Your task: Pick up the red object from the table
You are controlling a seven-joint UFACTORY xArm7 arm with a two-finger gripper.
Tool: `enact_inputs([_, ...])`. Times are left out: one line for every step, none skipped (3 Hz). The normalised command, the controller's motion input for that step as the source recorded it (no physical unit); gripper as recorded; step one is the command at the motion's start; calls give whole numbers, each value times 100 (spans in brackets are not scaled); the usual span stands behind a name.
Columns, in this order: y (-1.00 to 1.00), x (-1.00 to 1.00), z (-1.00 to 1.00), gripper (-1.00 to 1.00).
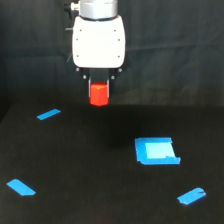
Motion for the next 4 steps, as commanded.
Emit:
enact_inputs([0, -2, 1, -100])
enact_inputs([-22, 9, 3, -100])
enact_inputs([-13, 3, 10, -100])
enact_inputs([-5, 1, -2, -99])
